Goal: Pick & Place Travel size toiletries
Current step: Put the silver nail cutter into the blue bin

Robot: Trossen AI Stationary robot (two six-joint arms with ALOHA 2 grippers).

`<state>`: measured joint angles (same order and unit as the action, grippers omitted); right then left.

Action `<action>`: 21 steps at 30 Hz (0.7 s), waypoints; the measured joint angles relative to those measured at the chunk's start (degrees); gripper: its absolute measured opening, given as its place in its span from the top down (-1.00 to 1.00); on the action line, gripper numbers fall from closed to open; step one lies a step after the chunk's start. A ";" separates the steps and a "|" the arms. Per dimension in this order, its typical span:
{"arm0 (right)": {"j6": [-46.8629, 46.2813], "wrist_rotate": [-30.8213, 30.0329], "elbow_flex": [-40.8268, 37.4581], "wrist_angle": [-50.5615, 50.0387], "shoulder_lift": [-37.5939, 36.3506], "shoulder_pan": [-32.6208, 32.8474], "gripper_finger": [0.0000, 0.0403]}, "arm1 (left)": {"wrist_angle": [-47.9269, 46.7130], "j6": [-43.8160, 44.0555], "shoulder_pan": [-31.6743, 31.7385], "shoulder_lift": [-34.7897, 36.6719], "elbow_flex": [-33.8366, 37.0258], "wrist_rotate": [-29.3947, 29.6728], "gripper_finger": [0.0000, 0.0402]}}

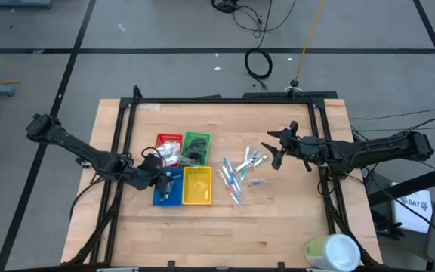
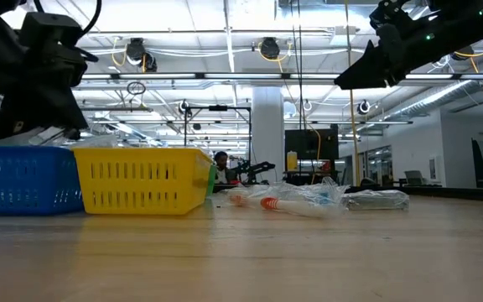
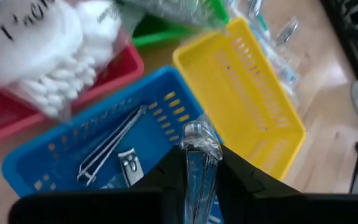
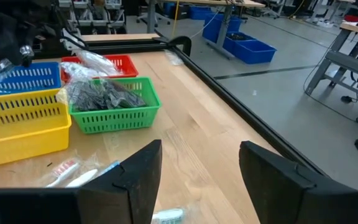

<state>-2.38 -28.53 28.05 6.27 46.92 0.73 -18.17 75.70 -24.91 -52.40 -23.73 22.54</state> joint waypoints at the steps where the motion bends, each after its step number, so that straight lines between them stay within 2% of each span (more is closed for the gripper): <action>1: 0.00 0.00 0.00 0.00 0.00 0.00 -0.01 | 0.02 0.00 0.00 -0.44 0.00 -0.58 0.70; 8: -0.38 0.02 0.00 -0.01 0.00 0.00 0.00 | 0.33 -0.03 0.00 -3.23 0.00 -1.59 0.68; 11: -0.38 0.02 0.00 -0.01 0.00 0.00 0.00 | 0.68 -0.24 0.00 -3.66 0.00 -2.72 0.60; 21: -0.41 0.04 0.00 -0.05 0.00 0.00 0.00 | 1.02 -3.24 0.00 -3.85 0.00 -3.69 -0.09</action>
<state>-2.79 -28.49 28.05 6.22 46.92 0.73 -17.16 72.46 -24.91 -56.25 -23.73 18.85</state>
